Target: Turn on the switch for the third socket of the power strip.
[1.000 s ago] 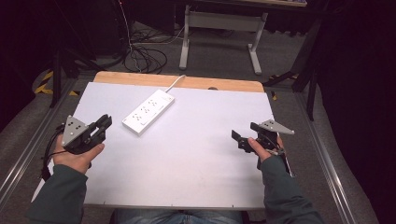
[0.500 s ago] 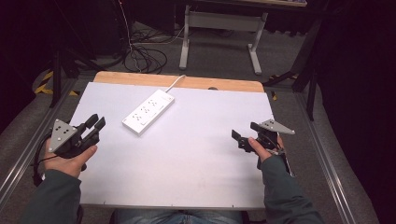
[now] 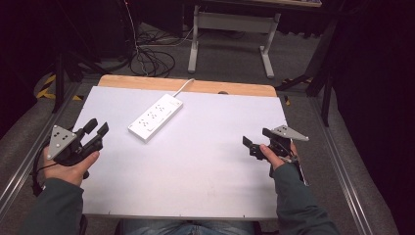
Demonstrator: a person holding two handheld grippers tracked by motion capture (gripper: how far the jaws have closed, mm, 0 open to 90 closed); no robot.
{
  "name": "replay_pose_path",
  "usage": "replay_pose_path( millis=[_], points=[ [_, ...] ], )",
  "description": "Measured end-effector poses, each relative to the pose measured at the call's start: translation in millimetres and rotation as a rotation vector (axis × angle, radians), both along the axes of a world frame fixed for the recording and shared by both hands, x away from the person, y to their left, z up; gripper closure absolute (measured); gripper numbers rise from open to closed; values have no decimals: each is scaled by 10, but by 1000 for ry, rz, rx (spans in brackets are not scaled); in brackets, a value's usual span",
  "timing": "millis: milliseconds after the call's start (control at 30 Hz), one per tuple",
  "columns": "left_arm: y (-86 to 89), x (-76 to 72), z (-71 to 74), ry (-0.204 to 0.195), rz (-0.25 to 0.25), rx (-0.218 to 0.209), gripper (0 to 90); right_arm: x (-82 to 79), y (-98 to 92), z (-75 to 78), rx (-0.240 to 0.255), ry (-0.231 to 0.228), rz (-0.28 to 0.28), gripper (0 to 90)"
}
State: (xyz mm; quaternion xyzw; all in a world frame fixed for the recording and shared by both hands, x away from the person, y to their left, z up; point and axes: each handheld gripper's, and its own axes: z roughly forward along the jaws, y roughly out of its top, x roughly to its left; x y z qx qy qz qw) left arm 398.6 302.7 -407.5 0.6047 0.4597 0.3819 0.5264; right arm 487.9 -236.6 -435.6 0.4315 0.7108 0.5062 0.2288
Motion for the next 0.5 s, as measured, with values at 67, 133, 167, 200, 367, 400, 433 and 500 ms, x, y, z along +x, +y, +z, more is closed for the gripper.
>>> replay_pose_path(
  millis=[67,133,167,200,367,400,433,500],
  points=[
    [9,6,-8,4,-1,-2,551,0,-1,1,0,-1,0,93],
    [10,12,-13,10,1,-3,507,1,-3,2,2,-2,1,93],
    [10,15,-16,14,-2,-2,485,1,-4,3,3,-2,0,93],
    [7,18,-18,17,-3,-1,468,1,-5,3,4,-3,0,93],
    [3,22,-12,19,27,8,379,-1,-3,6,4,-3,0,93],
    [8,24,-11,21,30,3,363,-1,-2,6,4,-3,0,93],
    [11,27,-12,21,37,-1,352,0,-2,6,4,-4,0,93],
    [12,30,-11,19,40,-3,345,0,-1,6,3,-3,0,93]
  ],
)
